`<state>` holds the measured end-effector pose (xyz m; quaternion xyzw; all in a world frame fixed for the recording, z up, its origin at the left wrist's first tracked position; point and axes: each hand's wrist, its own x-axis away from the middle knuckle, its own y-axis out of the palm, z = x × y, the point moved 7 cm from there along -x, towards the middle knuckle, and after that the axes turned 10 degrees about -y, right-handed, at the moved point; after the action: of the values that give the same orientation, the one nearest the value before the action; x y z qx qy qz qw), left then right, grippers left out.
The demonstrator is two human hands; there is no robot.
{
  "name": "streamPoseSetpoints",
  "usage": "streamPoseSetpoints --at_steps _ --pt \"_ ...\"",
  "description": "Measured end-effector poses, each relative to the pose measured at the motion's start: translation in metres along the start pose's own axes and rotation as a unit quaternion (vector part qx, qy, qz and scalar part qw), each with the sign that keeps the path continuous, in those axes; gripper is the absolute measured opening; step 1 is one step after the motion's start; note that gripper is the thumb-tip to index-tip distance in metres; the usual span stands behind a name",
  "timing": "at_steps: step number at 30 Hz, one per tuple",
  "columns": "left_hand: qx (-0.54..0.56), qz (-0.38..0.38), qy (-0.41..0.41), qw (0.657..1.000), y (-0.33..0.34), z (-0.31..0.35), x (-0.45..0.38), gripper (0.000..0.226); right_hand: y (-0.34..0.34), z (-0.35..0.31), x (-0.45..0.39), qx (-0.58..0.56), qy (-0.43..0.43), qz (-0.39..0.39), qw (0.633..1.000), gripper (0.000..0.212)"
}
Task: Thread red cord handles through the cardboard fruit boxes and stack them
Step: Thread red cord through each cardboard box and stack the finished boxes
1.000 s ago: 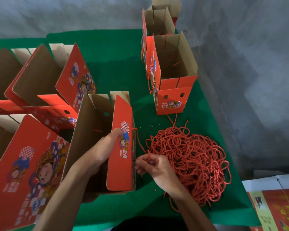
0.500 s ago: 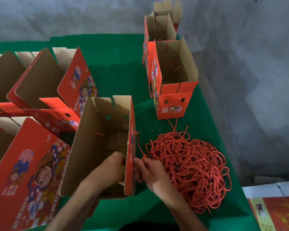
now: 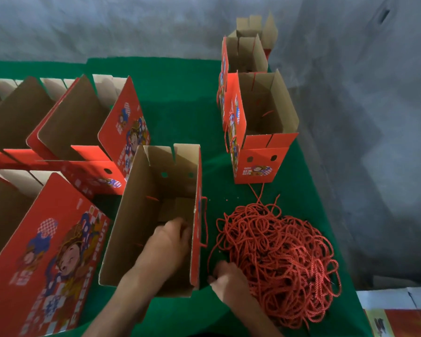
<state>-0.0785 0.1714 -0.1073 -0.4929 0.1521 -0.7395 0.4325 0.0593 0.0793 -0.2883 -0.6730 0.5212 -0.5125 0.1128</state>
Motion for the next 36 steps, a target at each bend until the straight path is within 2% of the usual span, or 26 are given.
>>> streamPoseSetpoints --at_steps 2,4,5,7,9,10,11,14,17,21,24,27,30,31,33,36 --pt "-0.015 0.125 0.080 0.989 -0.021 0.008 0.013 0.025 0.001 0.002 -0.005 -0.045 0.015 -0.001 0.999 0.027" --pt "-0.034 0.275 0.161 0.947 -0.049 0.017 0.035 0.036 0.002 0.004 -0.007 -0.174 0.032 0.013 0.984 0.021" --pt "-0.070 0.335 0.168 0.925 -0.061 0.017 0.043 0.041 0.003 0.002 -0.007 -0.248 0.037 0.020 0.968 0.019" --pt "-0.129 0.388 0.095 0.907 -0.080 0.006 0.049 0.058 0.000 -0.007 -0.010 -0.355 0.021 0.038 0.934 0.017" --pt "-0.128 0.337 -0.038 0.932 -0.088 -0.014 0.045 0.069 -0.009 -0.016 -0.010 -0.412 -0.008 0.051 0.910 0.017" --pt "-0.108 0.295 -0.084 0.945 -0.088 -0.022 0.042 0.065 -0.014 -0.019 -0.009 -0.425 -0.029 0.058 0.903 0.017" --pt "-0.086 0.271 -0.097 0.954 -0.086 -0.026 0.040 0.054 -0.019 -0.023 -0.008 -0.429 -0.055 0.066 0.899 0.017" --pt "-0.071 0.264 -0.061 0.960 -0.090 -0.024 0.033 0.025 -0.027 -0.031 -0.002 -0.429 -0.104 0.085 0.893 0.018" --pt "-0.041 0.260 -0.047 0.963 -0.097 -0.022 0.022 0.018 -0.038 -0.034 0.002 -0.437 -0.127 0.134 0.880 0.014" --pt "0.075 0.237 -0.036 0.968 -0.106 -0.019 -0.014 0.015 -0.061 -0.025 0.004 -0.447 -0.126 0.217 0.859 0.016" --pt "0.197 0.198 0.001 0.960 -0.107 -0.004 -0.049 0.030 -0.077 -0.025 0.002 -0.513 -0.142 0.265 0.804 0.022" --pt "0.276 0.192 0.027 0.941 -0.113 0.018 -0.078 0.022 -0.090 -0.026 0.001 -0.570 -0.123 0.309 0.751 0.018" --pt "0.319 0.200 0.025 0.926 -0.119 0.039 -0.097 0.015 -0.106 -0.020 0.008 -0.533 -0.079 0.420 0.730 0.014" --pt "0.327 0.200 0.030 0.923 -0.121 0.045 -0.104 0.021 -0.111 -0.018 0.010 -0.514 -0.070 0.447 0.729 0.017" --pt "0.352 0.192 0.035 0.915 -0.123 0.057 -0.117 0.026 -0.114 -0.022 0.008 -0.476 -0.069 0.452 0.752 0.019" --pt "0.408 0.150 0.048 0.899 -0.127 0.076 -0.128 0.023 -0.119 -0.046 -0.012 -0.412 -0.116 0.374 0.823 0.012"
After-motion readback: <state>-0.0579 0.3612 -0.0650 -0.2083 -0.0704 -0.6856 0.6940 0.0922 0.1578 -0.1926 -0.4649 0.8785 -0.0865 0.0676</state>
